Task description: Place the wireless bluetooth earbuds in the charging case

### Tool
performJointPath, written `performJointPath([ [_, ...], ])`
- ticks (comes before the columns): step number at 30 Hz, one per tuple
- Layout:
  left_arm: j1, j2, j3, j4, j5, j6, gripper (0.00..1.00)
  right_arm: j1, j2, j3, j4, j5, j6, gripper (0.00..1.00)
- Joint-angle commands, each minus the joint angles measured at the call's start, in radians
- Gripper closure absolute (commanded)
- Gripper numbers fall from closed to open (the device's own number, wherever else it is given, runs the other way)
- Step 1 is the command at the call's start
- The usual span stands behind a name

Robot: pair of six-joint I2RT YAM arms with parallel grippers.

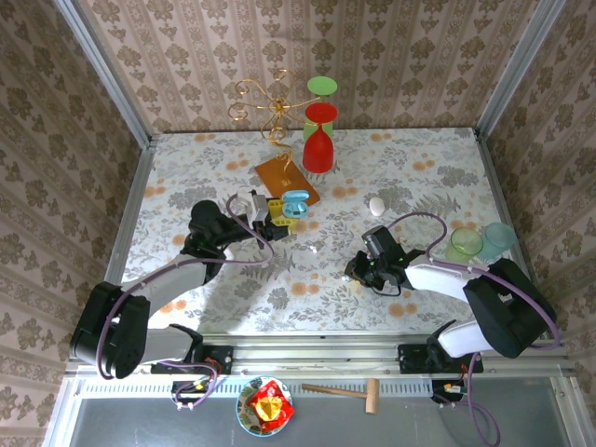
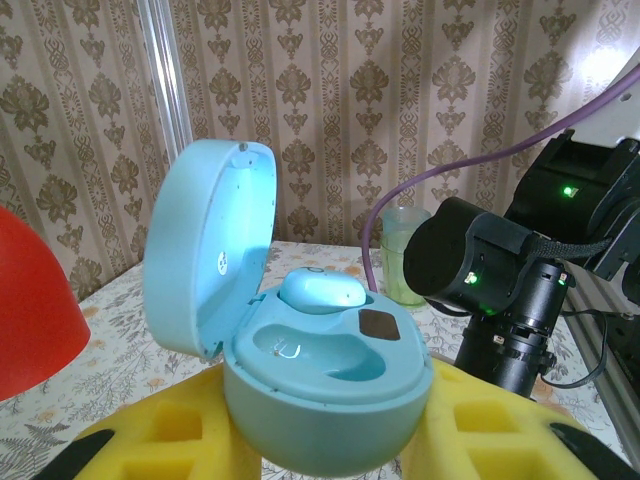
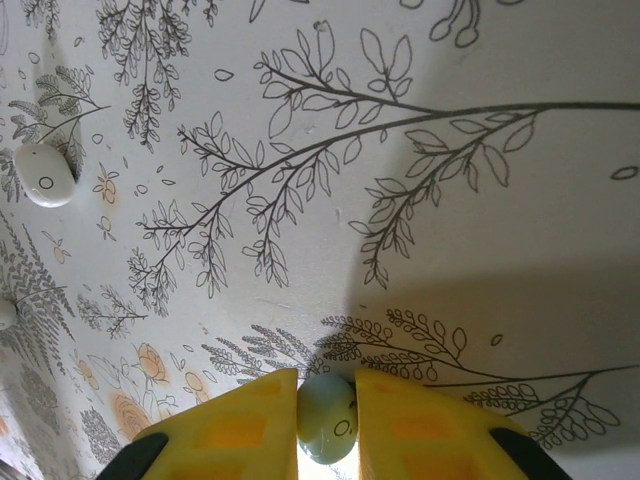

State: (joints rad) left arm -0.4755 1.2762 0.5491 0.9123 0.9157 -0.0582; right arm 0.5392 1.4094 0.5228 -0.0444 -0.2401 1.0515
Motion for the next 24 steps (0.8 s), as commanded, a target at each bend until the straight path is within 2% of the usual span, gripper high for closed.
performJointPath([
  [1, 0.003, -0.003, -0.003, 0.020, 0.008, 0.016, 0.73, 0.003, 0.021, 0.011, -0.035, 0.016, -0.015, 0.83],
  [11, 0.003, 0.038, 0.009, -0.007, -0.050, 0.086, 0.73, 0.005, -0.103, 0.177, -0.251, 0.146, -0.215, 0.82],
  [24, 0.009, 0.171, 0.032, 0.056, -0.066, 0.097, 0.73, 0.065, -0.086, 0.528, -0.345, 0.192, -0.371, 0.82],
])
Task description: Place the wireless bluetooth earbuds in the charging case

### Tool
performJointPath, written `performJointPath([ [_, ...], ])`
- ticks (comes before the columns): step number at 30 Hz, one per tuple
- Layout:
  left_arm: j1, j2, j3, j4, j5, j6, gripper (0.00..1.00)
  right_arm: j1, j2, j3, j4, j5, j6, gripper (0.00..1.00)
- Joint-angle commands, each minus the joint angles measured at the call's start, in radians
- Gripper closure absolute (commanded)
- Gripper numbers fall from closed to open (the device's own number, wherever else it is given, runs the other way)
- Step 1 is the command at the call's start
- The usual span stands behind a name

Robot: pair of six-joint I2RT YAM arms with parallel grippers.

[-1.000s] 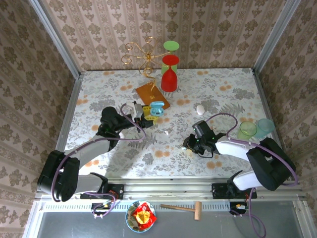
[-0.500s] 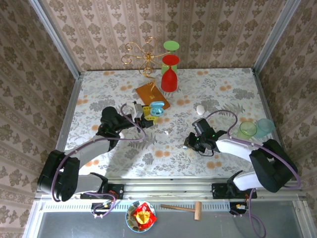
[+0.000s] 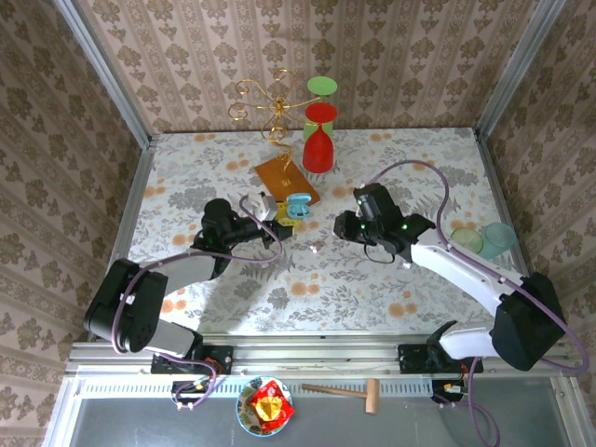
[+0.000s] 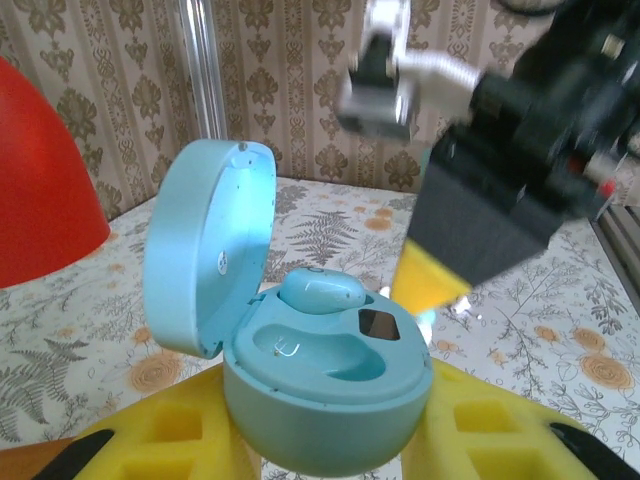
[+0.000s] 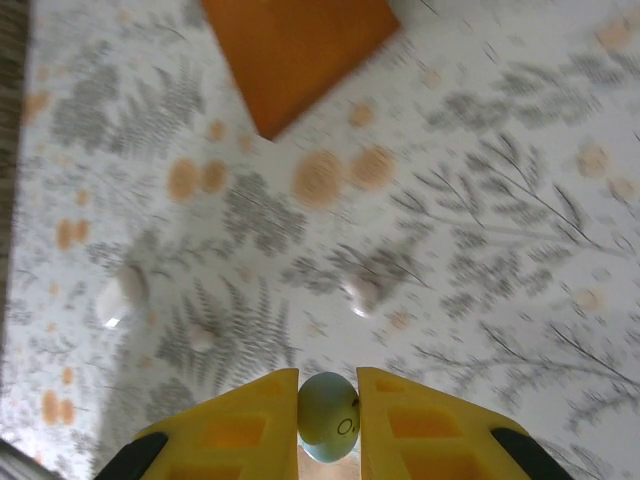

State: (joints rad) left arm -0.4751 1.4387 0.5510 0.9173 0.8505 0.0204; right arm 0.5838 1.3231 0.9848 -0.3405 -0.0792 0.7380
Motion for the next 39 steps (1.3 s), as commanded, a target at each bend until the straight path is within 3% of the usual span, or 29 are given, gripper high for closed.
performJointPath([
  [1, 0.012, 0.014, 0.030, 0.050, -0.005, 0.019, 0.73, 0.030, 0.003, 0.087, -0.056, 0.025, -0.066, 0.82],
  [20, 0.012, 0.023, 0.033, -0.018, -0.011, 0.075, 0.74, 0.137, 0.183, 0.358, -0.076, -0.031, -0.157, 0.81],
  [39, 0.013, 0.033, 0.027, 0.027, 0.002, 0.049, 0.74, 0.154, 0.262, 0.411, -0.079, -0.019, -0.195, 0.81],
])
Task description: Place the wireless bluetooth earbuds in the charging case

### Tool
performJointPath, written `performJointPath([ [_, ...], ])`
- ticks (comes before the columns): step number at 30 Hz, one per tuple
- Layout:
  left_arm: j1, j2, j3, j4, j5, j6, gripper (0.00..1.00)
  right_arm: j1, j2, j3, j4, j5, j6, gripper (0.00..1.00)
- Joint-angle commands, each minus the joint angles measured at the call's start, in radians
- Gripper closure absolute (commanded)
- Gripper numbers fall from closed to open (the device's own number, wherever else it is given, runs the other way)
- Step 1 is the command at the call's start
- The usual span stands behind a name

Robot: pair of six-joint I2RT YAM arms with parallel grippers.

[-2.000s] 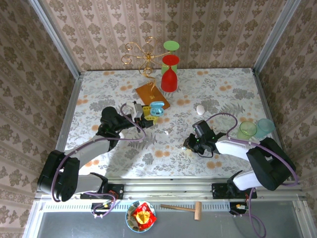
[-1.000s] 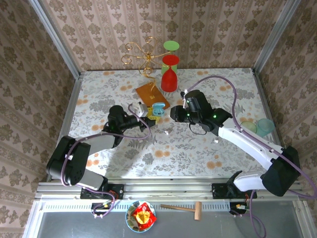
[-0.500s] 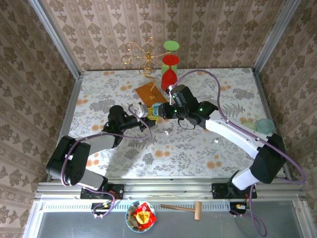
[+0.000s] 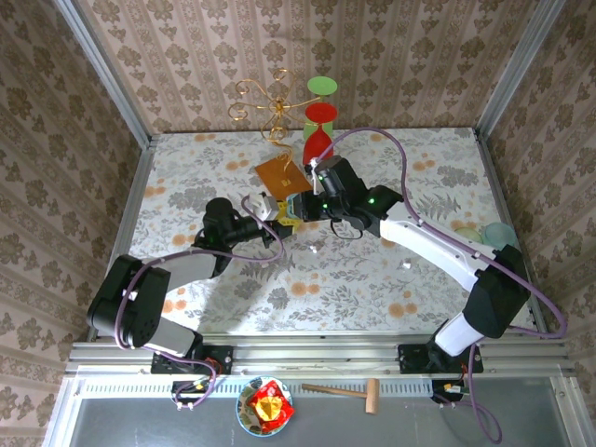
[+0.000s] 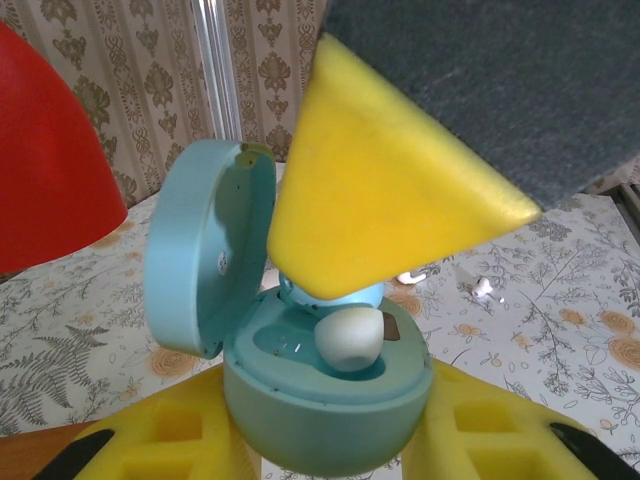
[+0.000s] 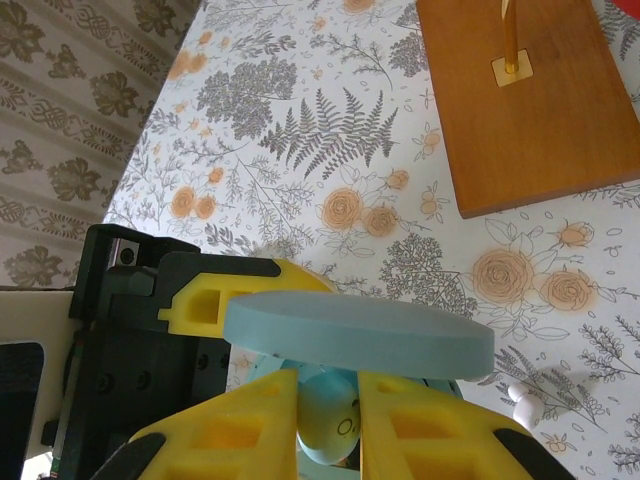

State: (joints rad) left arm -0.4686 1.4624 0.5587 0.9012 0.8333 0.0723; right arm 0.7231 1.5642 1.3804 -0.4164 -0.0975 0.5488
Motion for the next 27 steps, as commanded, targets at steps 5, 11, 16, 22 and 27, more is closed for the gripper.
performJointPath([
  [5, 0.007, 0.014, 0.022, 0.050, 0.019, -0.012, 0.74, 0.033, 0.031, 0.017, -0.012, 0.006, -0.009, 0.81],
  [11, 0.005, 0.014, 0.027, 0.050, 0.020, -0.013, 0.74, 0.042, 0.027, 0.012, -0.023, 0.019, -0.015, 0.72],
  [16, 0.005, 0.015, 0.023, 0.050, 0.020, -0.013, 0.74, 0.042, 0.014, 0.010, -0.015, 0.025, -0.019, 0.66],
  [22, 0.005, 0.021, 0.021, 0.053, 0.020, -0.015, 0.74, 0.041, -0.008, -0.010, 0.014, 0.013, -0.021, 0.65],
  [27, 0.006, 0.024, 0.021, 0.056, 0.021, -0.016, 0.74, 0.041, -0.039, -0.040, 0.045, 0.026, -0.012, 0.60],
])
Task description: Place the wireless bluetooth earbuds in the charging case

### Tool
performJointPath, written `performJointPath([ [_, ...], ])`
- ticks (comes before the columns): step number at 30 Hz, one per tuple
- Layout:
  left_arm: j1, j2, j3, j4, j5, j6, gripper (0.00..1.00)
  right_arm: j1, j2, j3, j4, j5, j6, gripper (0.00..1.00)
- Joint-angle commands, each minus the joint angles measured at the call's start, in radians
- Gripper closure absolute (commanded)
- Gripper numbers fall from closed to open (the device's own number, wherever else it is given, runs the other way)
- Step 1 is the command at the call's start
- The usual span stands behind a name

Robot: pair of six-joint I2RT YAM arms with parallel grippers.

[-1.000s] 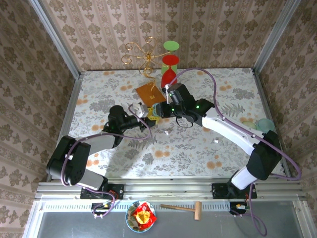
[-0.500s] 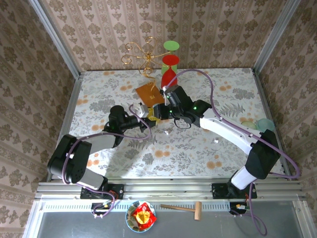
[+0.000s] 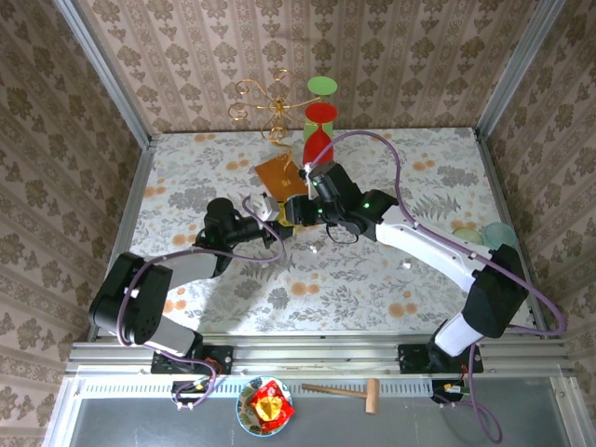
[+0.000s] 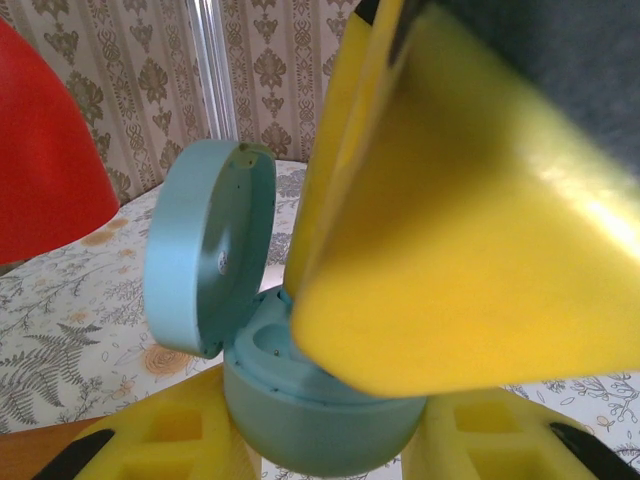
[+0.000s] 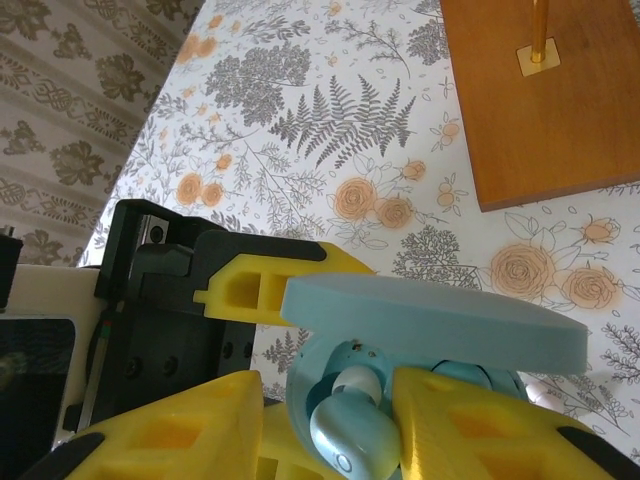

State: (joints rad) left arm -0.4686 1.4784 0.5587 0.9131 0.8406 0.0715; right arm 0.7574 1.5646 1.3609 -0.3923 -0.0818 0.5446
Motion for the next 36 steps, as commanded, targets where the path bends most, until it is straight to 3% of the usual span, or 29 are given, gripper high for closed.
performJointPath([
  [1, 0.005, 0.008, 0.021, 0.046, 0.016, -0.017, 0.74, 0.005, -0.041, -0.022, 0.021, 0.011, -0.006, 0.60],
  [9, 0.006, 0.006, 0.018, 0.053, 0.021, -0.022, 0.74, 0.002, -0.037, -0.015, -0.004, 0.027, 0.004, 0.61],
  [16, 0.005, 0.010, 0.017, 0.062, 0.020, -0.028, 0.74, -0.005, -0.063, -0.025, 0.004, 0.032, -0.012, 0.50],
  [27, 0.005, 0.017, 0.017, 0.070, 0.020, -0.035, 0.74, -0.007, -0.073, -0.031, -0.018, 0.065, -0.006, 0.53],
  [32, 0.006, 0.016, 0.020, 0.070, 0.021, -0.036, 0.74, -0.007, -0.086, -0.051, -0.014, 0.066, -0.004, 0.44],
  [36, 0.006, 0.019, 0.024, 0.070, 0.020, -0.036, 0.74, -0.007, -0.107, -0.071, -0.001, 0.061, 0.010, 0.46],
])
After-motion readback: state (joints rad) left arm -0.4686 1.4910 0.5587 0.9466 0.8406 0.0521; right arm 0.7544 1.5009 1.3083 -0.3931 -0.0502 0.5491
